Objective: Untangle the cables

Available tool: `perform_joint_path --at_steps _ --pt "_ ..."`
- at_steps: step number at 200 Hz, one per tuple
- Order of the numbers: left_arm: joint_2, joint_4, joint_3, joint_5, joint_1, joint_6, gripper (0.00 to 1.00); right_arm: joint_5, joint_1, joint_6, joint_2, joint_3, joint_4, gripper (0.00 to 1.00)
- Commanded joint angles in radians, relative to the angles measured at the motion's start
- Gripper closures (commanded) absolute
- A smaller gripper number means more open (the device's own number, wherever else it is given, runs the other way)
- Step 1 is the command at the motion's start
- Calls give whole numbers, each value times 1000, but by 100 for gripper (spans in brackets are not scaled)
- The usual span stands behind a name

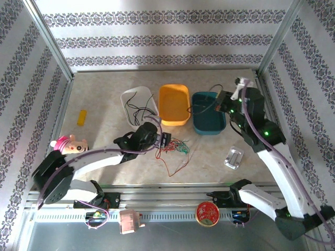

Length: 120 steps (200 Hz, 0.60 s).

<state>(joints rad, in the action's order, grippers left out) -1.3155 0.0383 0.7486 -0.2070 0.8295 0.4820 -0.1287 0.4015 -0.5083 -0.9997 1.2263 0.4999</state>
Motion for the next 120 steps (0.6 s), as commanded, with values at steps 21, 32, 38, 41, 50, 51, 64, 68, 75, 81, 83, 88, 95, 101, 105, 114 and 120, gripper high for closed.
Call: perform_joint_path --at_steps 21,32,38,41,50,51,64,68,75,81,83,88,95,101,105,114,120 --pt "237 -9 -47 -253 -33 70 8 207 69 -28 -154 85 -117 100" --pt "271 -11 -41 -182 -39 7 8 250 71 -49 -184 102 -117 100" --pt "285 -25 -34 -145 -42 -24 8 274 71 -55 -199 113 -111 100" --pt "290 -34 -29 -122 -46 -40 9 287 70 -58 -206 120 -104 100" --pt "304 -58 -13 -50 -55 -83 10 329 68 -61 -227 139 -83 100" --pt "306 -61 -11 -43 -56 -87 10 335 67 -62 -230 141 -79 100" --pt "317 -103 15 58 -67 -147 11 396 59 -64 -258 172 -25 100" --pt "317 -113 24 80 -68 -167 11 416 54 -66 -266 184 -5 100" --pt "318 -136 38 119 -70 -198 12 466 45 -67 -282 203 30 100" --pt "316 -153 51 146 -70 -220 12 507 34 -70 -295 216 61 100" --pt "314 -158 55 156 -70 -228 12 520 31 -72 -299 221 72 100" --pt "308 -172 68 182 -70 -248 12 548 23 -78 -308 228 94 100" --pt "299 -188 84 215 -70 -271 12 587 14 -83 -317 231 113 100" --pt "289 -198 97 239 -70 -286 13 612 12 -85 -321 230 124 100" --pt "281 -203 108 253 -70 -294 13 624 12 -86 -322 228 128 100" --pt "263 -208 128 280 -70 -308 13 638 14 -88 -321 219 135 100" --pt "252 -205 139 299 -70 -314 13 649 17 -90 -321 214 136 100"
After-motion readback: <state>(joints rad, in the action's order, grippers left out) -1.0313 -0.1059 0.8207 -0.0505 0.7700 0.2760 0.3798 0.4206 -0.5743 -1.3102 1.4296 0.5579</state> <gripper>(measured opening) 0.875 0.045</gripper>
